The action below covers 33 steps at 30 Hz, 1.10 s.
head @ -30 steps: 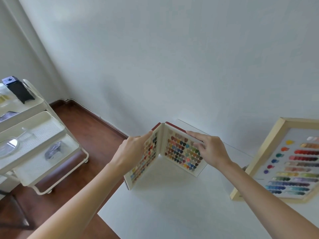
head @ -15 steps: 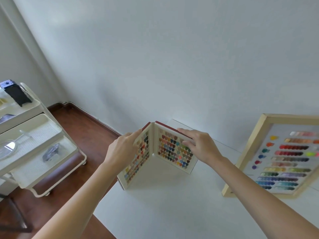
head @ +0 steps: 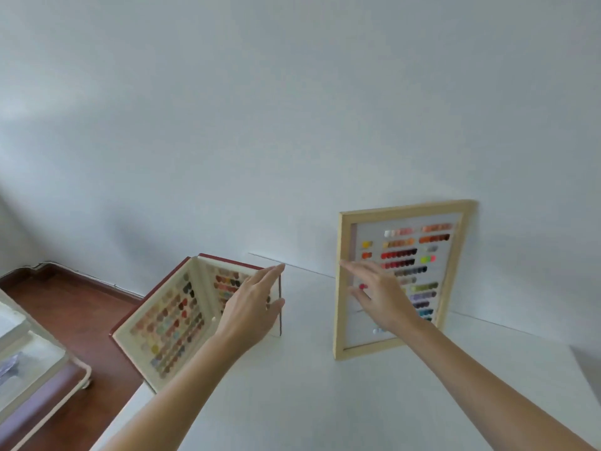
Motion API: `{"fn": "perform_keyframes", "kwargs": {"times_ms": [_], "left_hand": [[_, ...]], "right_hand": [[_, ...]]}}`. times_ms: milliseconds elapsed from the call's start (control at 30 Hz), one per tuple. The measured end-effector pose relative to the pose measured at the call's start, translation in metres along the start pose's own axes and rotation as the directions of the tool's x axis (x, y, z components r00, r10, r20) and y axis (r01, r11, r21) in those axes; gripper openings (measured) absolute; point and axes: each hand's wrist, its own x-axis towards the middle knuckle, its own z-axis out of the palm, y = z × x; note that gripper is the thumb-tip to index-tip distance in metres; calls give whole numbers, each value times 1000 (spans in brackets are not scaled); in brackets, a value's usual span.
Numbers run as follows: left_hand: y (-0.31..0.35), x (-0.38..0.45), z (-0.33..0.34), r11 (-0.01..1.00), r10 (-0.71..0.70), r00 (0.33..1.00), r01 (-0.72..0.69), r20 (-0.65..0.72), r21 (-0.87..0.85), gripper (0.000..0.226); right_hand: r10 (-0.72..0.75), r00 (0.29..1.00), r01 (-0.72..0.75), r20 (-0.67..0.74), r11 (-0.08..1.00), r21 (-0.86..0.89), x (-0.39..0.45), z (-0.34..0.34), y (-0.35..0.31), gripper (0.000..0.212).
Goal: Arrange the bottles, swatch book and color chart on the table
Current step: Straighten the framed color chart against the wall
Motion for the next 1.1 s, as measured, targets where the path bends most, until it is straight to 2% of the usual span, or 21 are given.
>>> {"fn": "perform_keyframes", "kwargs": {"times_ms": [167, 367, 533, 667, 800, 900, 1100], "left_hand": [[44, 7, 46, 998, 52, 996, -50, 77, -31, 62], [78, 20, 93, 998, 34, 990, -26, 135, -62, 66], [85, 37, 122, 996, 8, 989, 5, 148, -87, 88], [80, 51, 145, 987, 12, 996, 2, 90, -158, 101], [69, 62, 163, 988, 36, 999, -32, 20, -150, 103], [60, 70, 171, 991, 70, 997, -67, 19, -119, 107], [49, 90, 174, 985, 92, 996, -89, 9, -151, 105]], "right_hand": [[134, 990, -134, -53, 991, -6, -58, -44, 57, 56], [309, 947, -310, -86, 951, 3, -95, -68, 111, 61], [410, 907, -410, -98, 912, 14, -94, -69, 144, 66], [467, 877, -465, -112, 884, 47, -78, -66, 162, 72], [495, 862, -492, -113, 869, 52, -60, -64, 181, 80], [492, 862, -492, -120, 870, 31, -45, -60, 193, 89], [410, 900, -408, -148, 912, 45, -27, -53, 211, 100]]}}
